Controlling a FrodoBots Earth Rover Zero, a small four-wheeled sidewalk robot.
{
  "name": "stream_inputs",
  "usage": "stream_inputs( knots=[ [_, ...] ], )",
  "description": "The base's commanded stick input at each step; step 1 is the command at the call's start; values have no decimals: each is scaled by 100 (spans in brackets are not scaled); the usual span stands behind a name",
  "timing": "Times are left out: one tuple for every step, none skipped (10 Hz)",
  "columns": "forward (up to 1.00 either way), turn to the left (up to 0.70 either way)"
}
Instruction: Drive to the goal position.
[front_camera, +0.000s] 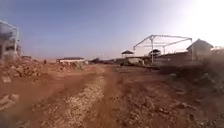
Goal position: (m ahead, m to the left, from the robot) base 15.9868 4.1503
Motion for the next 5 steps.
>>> stream_inputs(
  knots=[
    [70, 0],
    [70, 0],
    [70, 0],
    [70, 0],
    [70, 0]
  ],
)
